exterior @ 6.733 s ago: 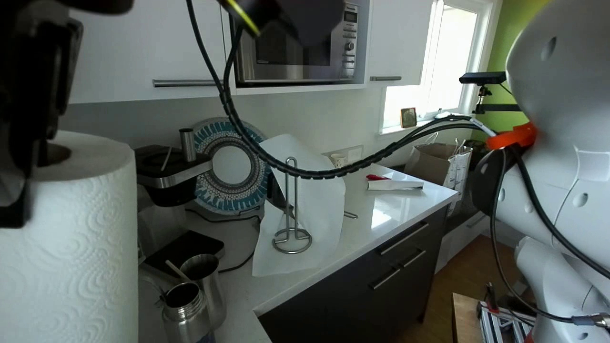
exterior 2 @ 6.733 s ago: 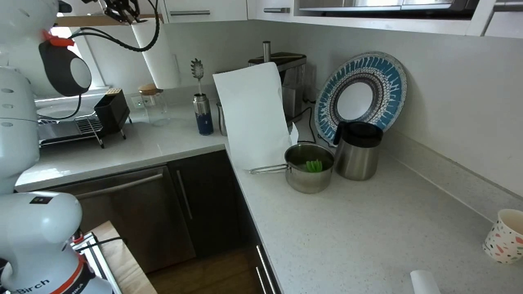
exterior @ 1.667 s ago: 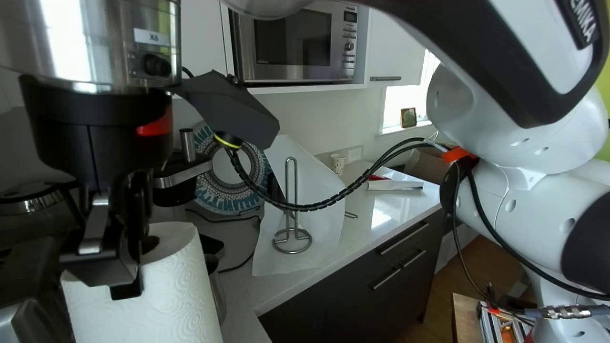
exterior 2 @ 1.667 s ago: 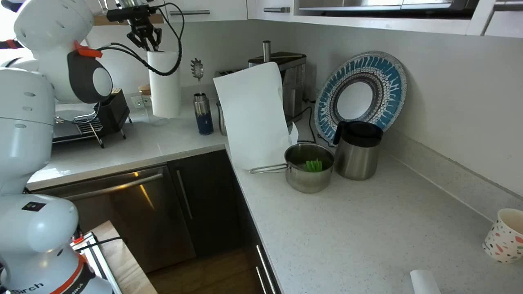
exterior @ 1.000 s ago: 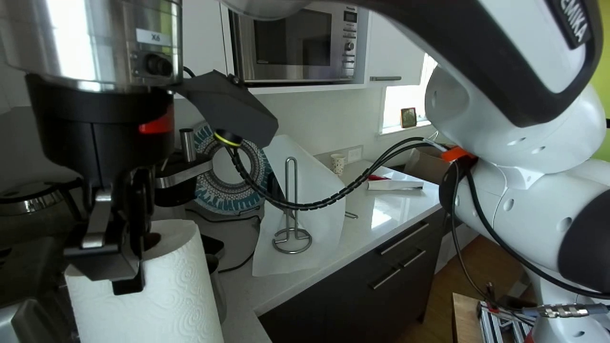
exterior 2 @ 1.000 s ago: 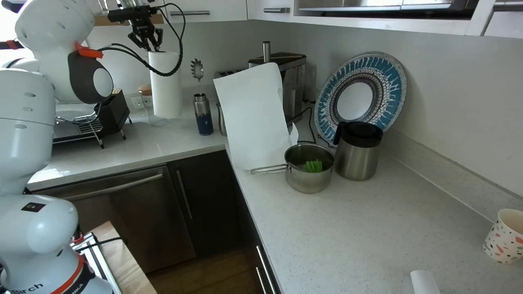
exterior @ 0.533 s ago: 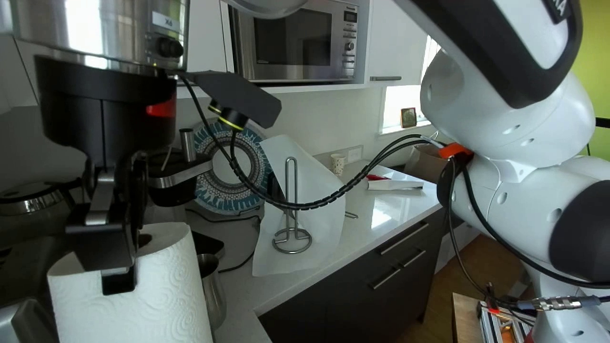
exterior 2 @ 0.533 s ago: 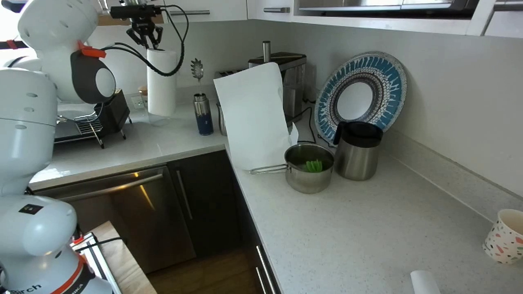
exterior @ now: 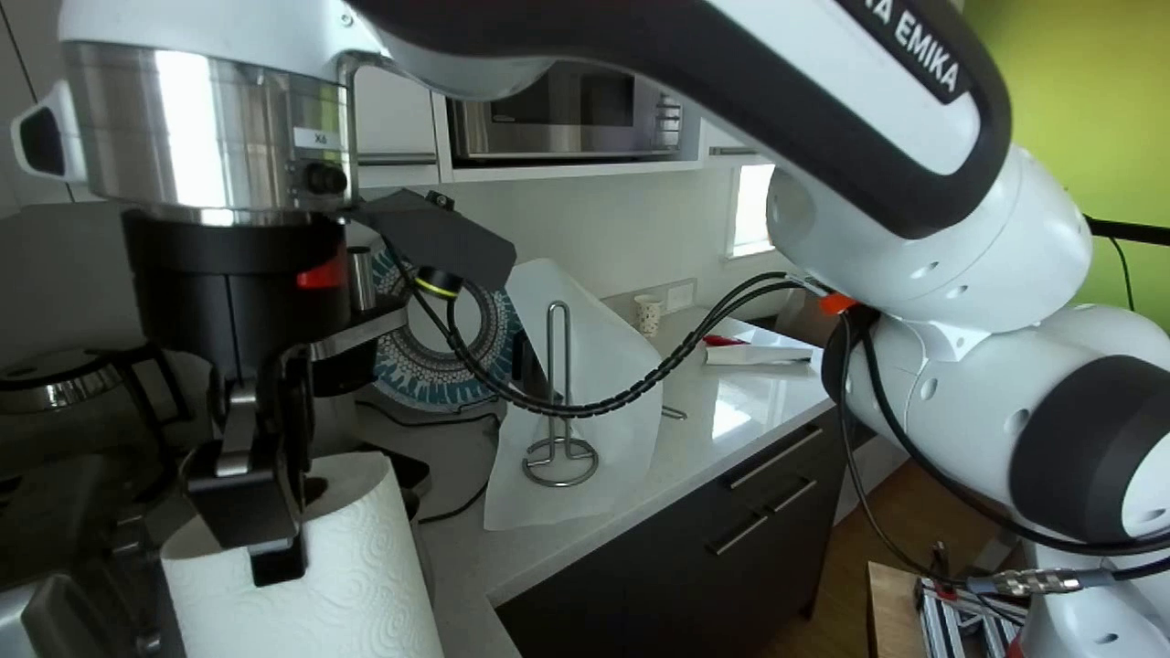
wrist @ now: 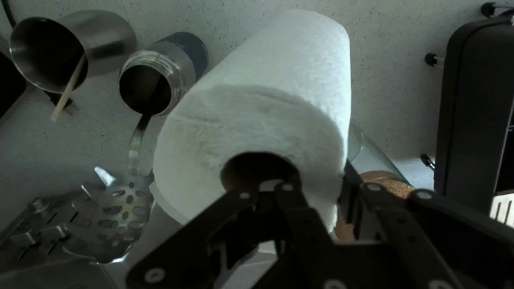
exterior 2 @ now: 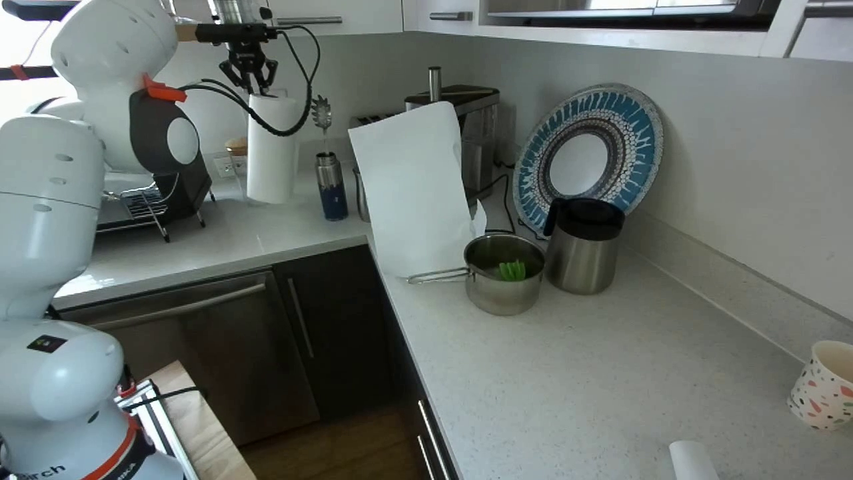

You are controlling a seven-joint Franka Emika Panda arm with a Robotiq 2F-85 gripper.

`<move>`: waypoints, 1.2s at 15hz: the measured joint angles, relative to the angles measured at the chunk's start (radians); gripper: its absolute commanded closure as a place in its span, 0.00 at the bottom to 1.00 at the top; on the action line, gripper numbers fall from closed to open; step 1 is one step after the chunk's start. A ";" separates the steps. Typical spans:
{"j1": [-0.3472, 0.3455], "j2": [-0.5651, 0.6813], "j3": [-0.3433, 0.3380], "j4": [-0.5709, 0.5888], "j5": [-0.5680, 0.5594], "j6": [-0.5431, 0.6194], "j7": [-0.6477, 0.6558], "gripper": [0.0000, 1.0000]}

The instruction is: Move the kitchen paper roll to the left side of the kitchen counter

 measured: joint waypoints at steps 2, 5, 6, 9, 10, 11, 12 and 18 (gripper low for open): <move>0.005 0.010 -0.004 0.000 -0.006 -0.029 0.009 0.93; 0.016 0.021 -0.015 0.000 -0.029 -0.056 0.016 0.93; 0.021 0.025 -0.021 0.000 -0.045 -0.056 0.016 0.93; 0.040 0.033 -0.044 0.000 -0.102 -0.055 0.015 0.93; 0.045 0.036 -0.049 0.001 -0.116 -0.052 0.015 0.93; 0.050 0.039 -0.054 0.001 -0.128 -0.046 0.015 0.93; 0.055 0.043 -0.059 0.001 -0.138 -0.039 0.015 0.93; 0.090 0.061 -0.069 0.001 -0.155 0.023 0.015 0.93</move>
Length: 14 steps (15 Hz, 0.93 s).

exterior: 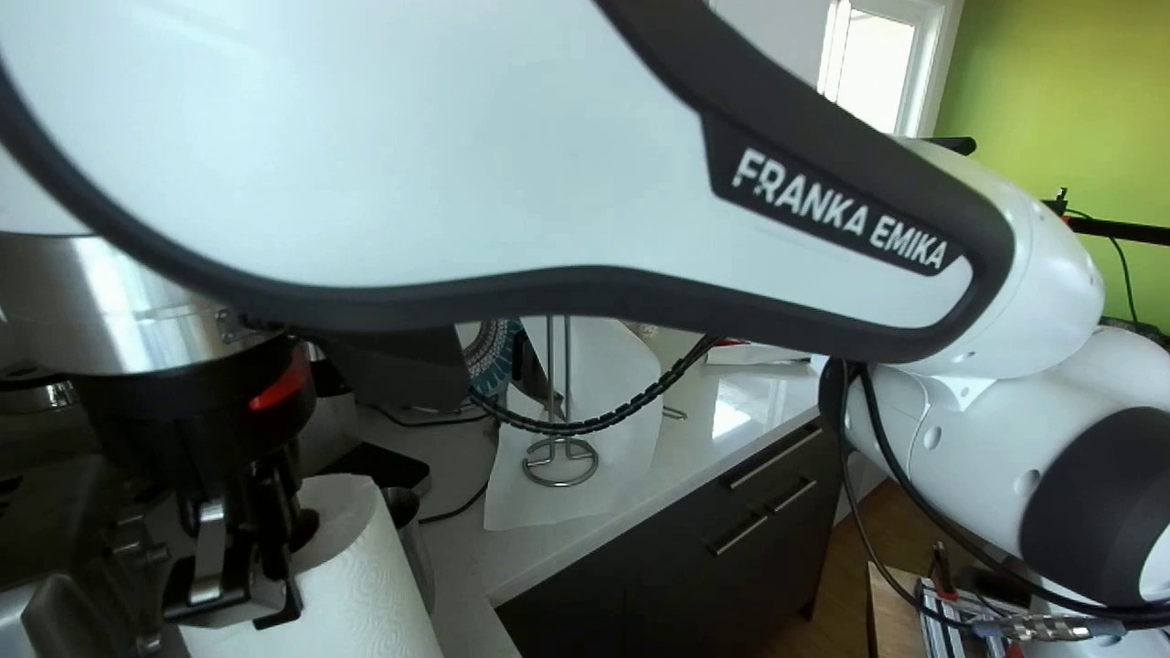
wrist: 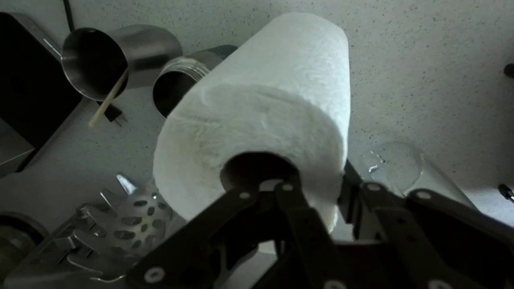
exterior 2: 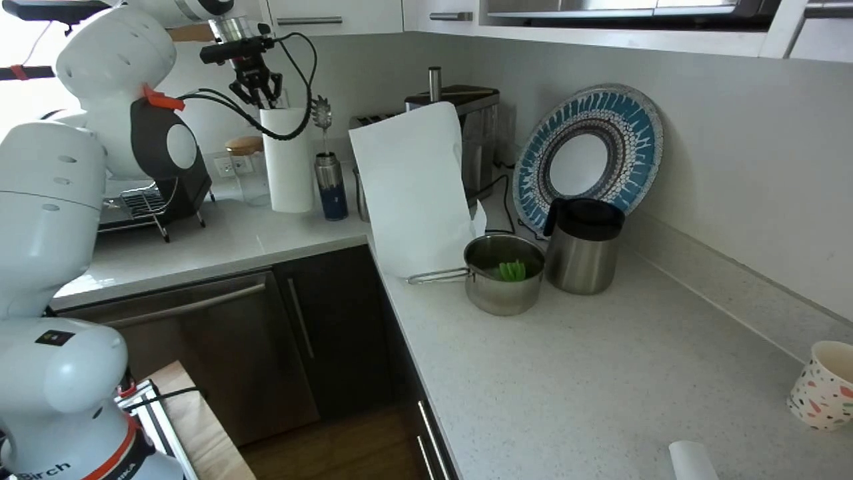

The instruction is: Move the kitchen paper roll to the left side of the kitchen counter

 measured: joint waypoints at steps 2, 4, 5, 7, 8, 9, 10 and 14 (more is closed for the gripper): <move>0.026 0.005 -0.008 0.000 -0.022 0.016 -0.005 0.93; 0.055 0.010 -0.021 0.000 -0.047 0.035 -0.007 0.93; 0.069 0.012 -0.027 0.000 -0.060 0.044 -0.007 0.93; 0.089 0.016 -0.042 0.000 -0.078 0.065 -0.007 0.93; 0.095 0.017 -0.049 0.000 -0.083 0.075 -0.007 0.90; 0.099 0.019 -0.054 0.000 -0.085 0.086 -0.007 0.50; 0.101 0.020 -0.058 0.001 -0.085 0.099 -0.007 0.52; 0.099 0.020 -0.063 0.004 -0.085 0.158 -0.004 0.30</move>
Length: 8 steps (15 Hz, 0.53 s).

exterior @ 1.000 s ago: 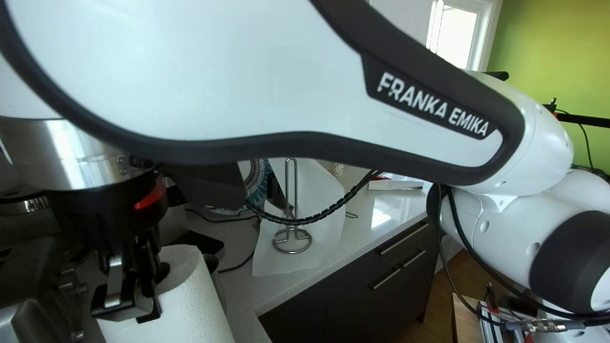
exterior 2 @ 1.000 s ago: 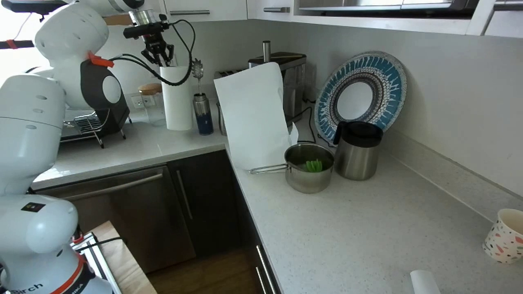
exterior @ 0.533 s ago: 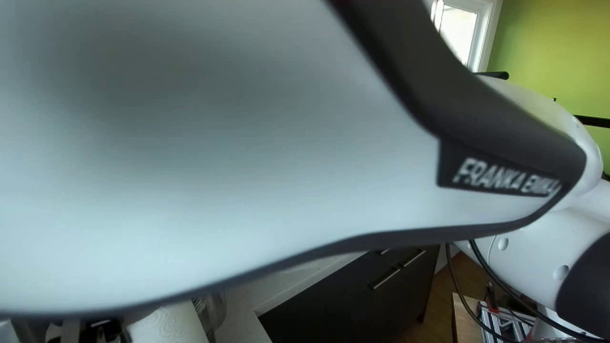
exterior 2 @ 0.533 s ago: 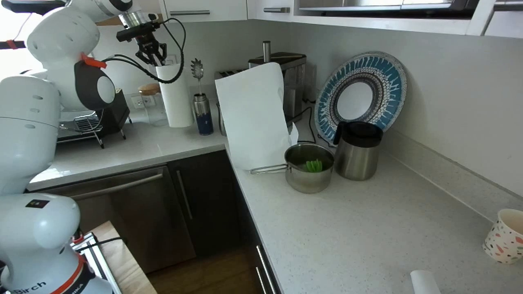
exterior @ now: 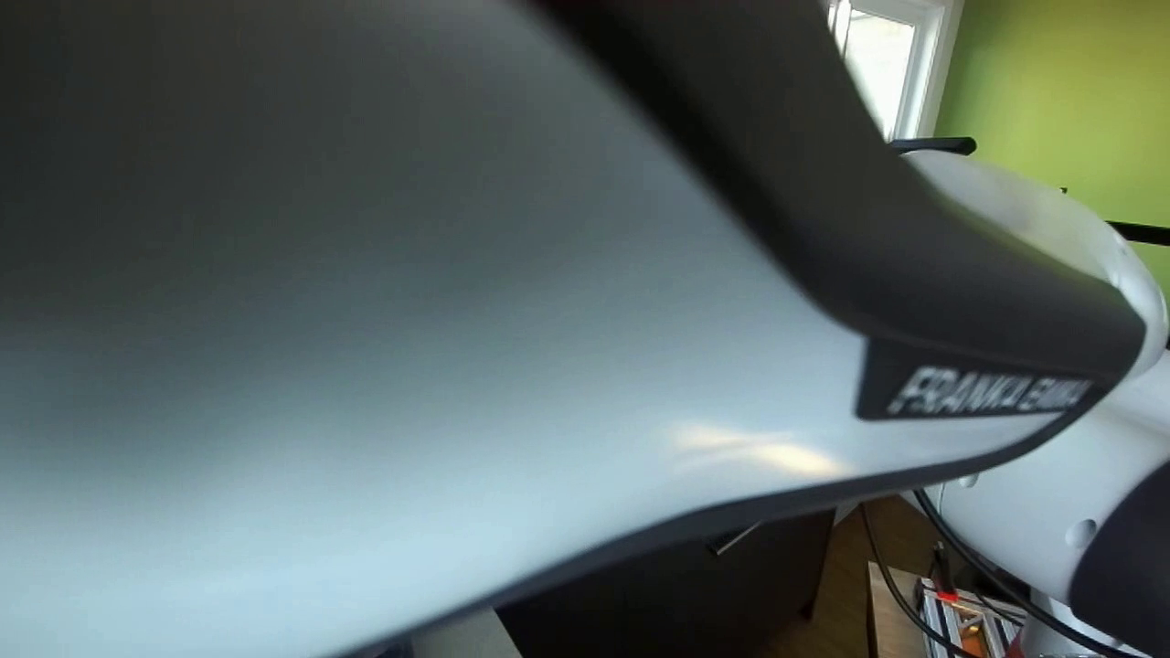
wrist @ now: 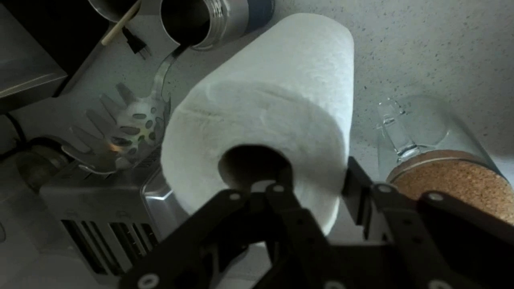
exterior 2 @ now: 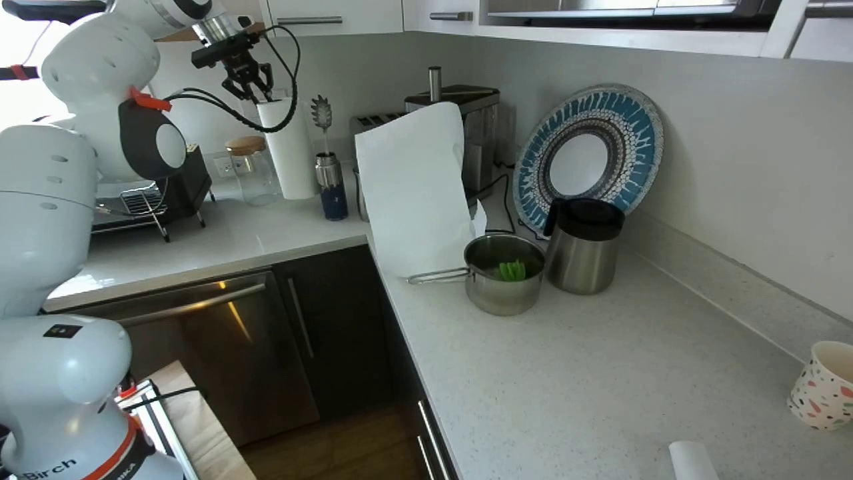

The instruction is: Move the kitchen paper roll to the left side of the kitchen counter

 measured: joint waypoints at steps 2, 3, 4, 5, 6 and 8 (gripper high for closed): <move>0.000 -0.004 0.000 0.001 0.003 0.032 0.004 0.16; 0.000 -0.007 0.001 0.002 0.006 0.044 0.006 0.08; 0.000 -0.010 0.001 0.003 0.007 0.053 0.009 0.02; 0.001 -0.014 0.001 0.004 0.007 0.055 0.013 0.00; 0.002 -0.020 0.001 0.004 0.007 0.055 0.020 0.00; 0.005 -0.041 0.001 0.005 0.008 0.044 0.049 0.00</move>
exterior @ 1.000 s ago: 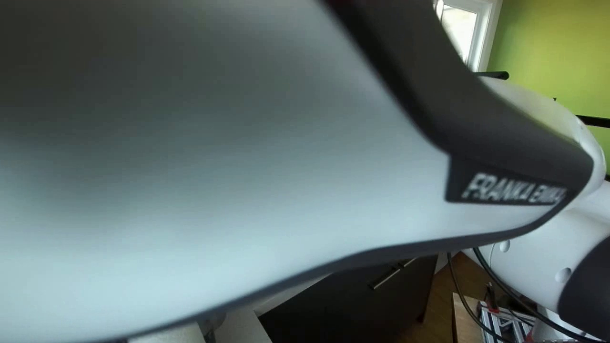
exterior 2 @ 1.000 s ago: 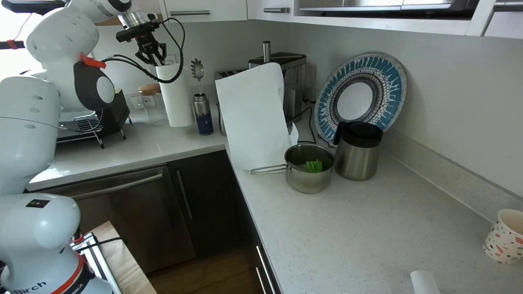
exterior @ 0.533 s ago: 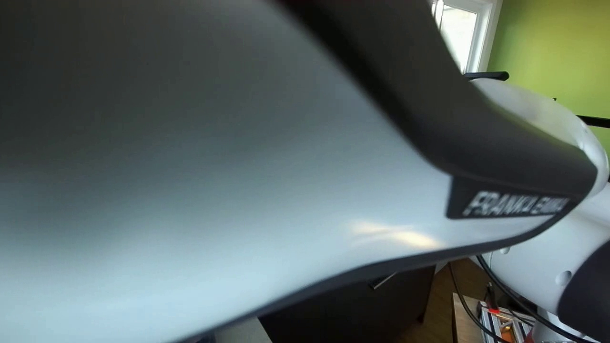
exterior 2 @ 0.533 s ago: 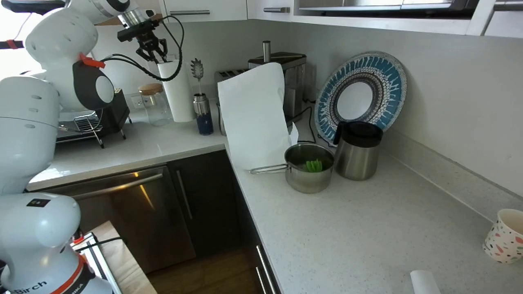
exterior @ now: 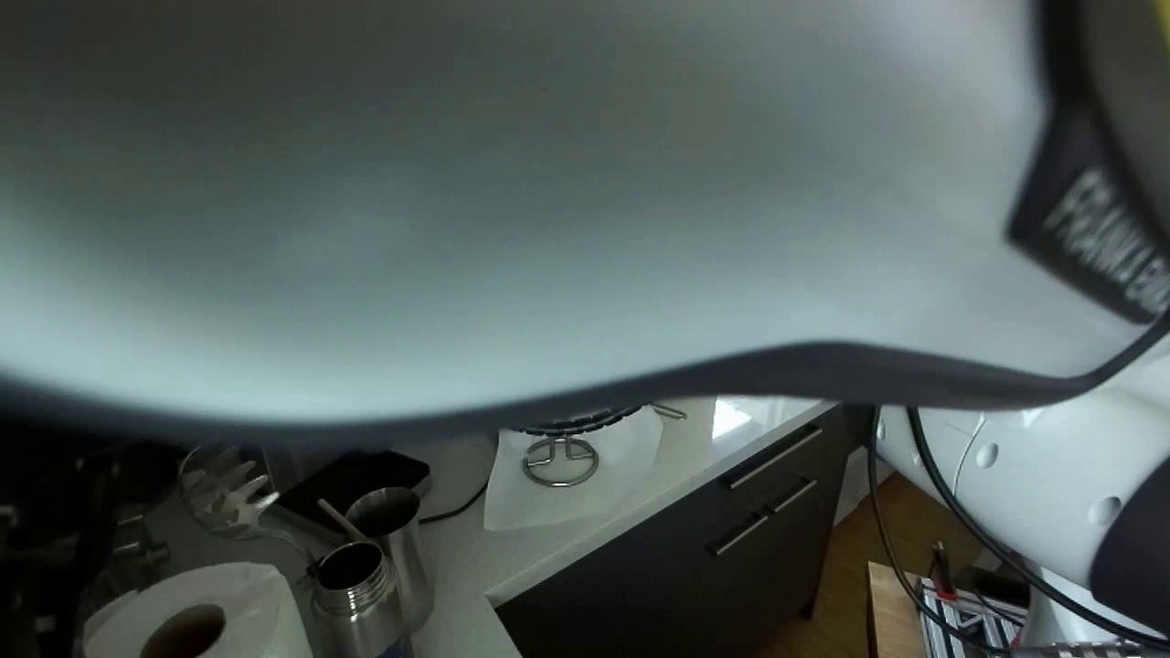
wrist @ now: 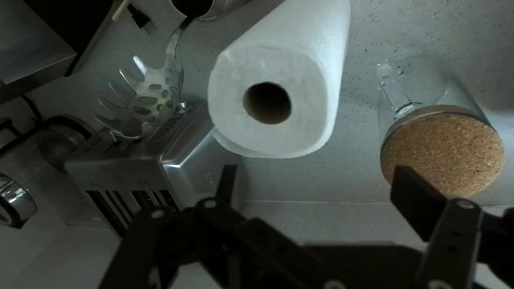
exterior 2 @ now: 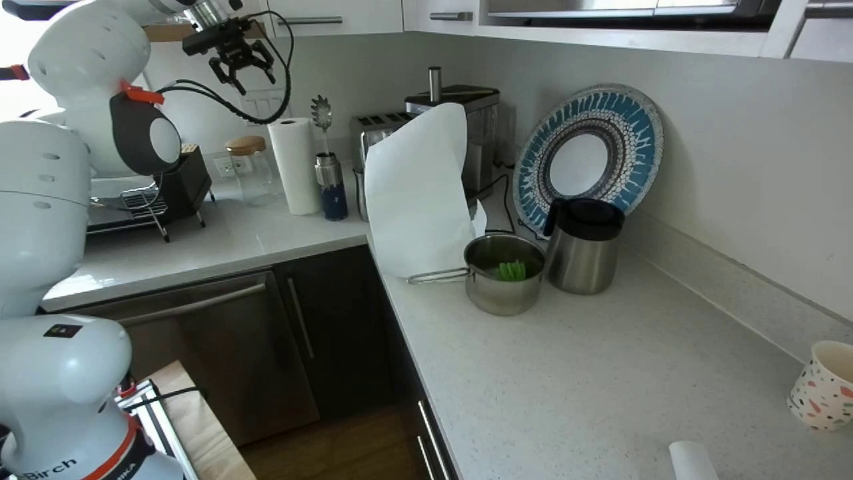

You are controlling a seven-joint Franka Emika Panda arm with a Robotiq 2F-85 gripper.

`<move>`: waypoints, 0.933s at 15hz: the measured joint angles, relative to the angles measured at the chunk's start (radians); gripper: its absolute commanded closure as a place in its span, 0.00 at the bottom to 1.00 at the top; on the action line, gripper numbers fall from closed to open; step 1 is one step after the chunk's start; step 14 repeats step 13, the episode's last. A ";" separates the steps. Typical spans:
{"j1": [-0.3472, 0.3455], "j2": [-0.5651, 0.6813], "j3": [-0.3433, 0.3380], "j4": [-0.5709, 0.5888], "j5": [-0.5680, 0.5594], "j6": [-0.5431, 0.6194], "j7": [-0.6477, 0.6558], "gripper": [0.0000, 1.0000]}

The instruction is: Move the kitchen paper roll to the left side of the kitchen counter

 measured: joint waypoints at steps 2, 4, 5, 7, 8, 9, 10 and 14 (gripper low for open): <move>0.001 -0.032 0.000 0.000 0.011 -0.077 0.042 0.00; -0.006 -0.076 0.004 0.001 0.049 -0.189 0.091 0.00; -0.013 -0.100 0.006 0.001 0.071 -0.243 0.117 0.01; -0.032 -0.145 0.006 0.001 0.096 -0.342 0.177 0.00; -0.044 -0.166 0.006 0.002 0.105 -0.387 0.205 0.00; -0.057 -0.187 0.007 0.002 0.119 -0.426 0.226 0.00; -0.073 -0.207 0.011 0.002 0.135 -0.459 0.234 0.00; -0.117 -0.267 0.032 0.005 0.171 -0.525 0.265 0.00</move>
